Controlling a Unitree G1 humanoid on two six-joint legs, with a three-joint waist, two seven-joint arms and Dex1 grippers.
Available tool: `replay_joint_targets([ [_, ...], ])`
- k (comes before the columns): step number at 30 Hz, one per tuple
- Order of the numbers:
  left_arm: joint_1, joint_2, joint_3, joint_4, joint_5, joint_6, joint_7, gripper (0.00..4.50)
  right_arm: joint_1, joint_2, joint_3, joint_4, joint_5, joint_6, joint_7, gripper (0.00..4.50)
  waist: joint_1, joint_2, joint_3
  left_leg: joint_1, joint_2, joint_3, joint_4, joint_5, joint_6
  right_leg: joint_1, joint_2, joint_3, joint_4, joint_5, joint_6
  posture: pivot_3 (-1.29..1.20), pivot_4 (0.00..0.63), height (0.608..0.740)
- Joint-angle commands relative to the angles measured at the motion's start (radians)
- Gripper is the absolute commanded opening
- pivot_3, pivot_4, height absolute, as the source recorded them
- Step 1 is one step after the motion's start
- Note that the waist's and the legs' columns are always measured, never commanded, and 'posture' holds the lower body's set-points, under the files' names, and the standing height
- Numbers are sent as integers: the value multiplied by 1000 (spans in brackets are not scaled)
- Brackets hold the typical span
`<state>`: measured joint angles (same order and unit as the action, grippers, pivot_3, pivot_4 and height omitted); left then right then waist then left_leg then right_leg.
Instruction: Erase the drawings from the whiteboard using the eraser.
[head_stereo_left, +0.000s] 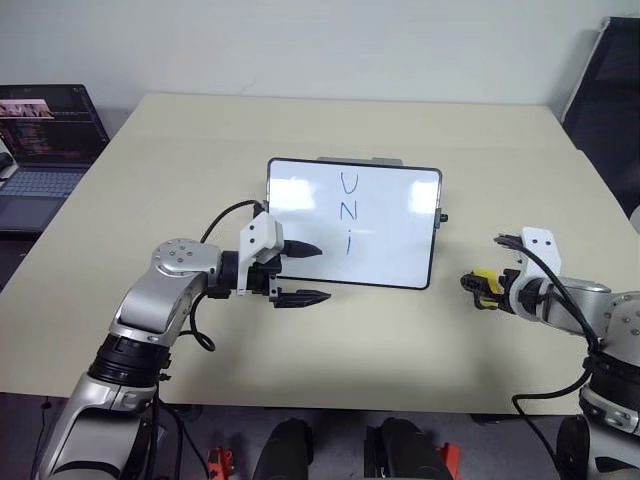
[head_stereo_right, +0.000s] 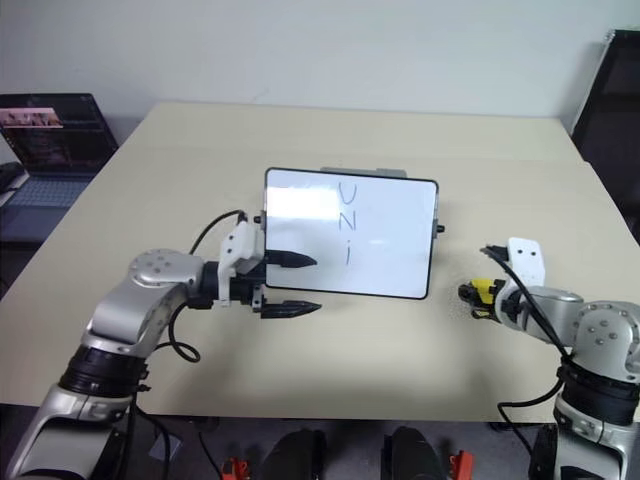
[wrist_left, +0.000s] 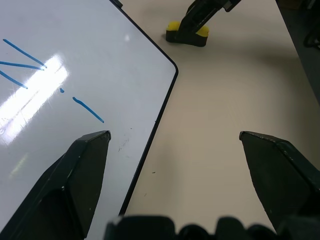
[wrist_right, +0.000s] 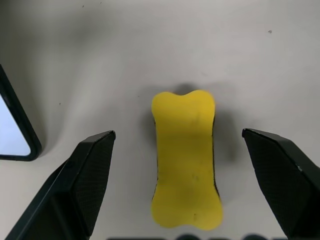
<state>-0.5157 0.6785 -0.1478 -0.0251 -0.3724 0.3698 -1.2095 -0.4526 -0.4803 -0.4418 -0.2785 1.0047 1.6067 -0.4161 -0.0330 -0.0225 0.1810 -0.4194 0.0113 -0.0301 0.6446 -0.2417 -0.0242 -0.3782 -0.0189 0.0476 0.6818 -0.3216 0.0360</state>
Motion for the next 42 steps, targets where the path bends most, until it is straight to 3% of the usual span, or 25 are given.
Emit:
replay_joint_targets([
  [1,-9,7,29,-34,-11,0,3,4499,-12,-6,-16,-9,-15,8,3,4474,0,0,0,0,0,0,0,0,0,0,0,0,0,0,0,0,150,740],
  [28,4,28,42,-50,-10,-3,7,4499,-59,55,5,18,-259,8,159,4474,0,0,0,0,0,0,0,0,0,0,0,0,1,0,0,0,150,740],
  [32,4,29,44,-50,-9,-1,6,4500,-56,56,7,14,-278,8,176,3611,0,0,0,0,0,0,0,0,0,0,0,0,1,0,0,0,150,740],
  [39,-2,28,45,-49,-8,0,7,4500,-58,63,7,10,-304,8,198,1282,0,0,0,0,0,0,0,0,0,0,0,0,1,0,0,0,150,740],
  [42,-3,27,46,-48,-7,0,8,4500,-56,66,7,6,-312,8,207,1086,0,0,0,1,0,0,1,0,0,0,0,0,1,0,0,0,150,740],
])
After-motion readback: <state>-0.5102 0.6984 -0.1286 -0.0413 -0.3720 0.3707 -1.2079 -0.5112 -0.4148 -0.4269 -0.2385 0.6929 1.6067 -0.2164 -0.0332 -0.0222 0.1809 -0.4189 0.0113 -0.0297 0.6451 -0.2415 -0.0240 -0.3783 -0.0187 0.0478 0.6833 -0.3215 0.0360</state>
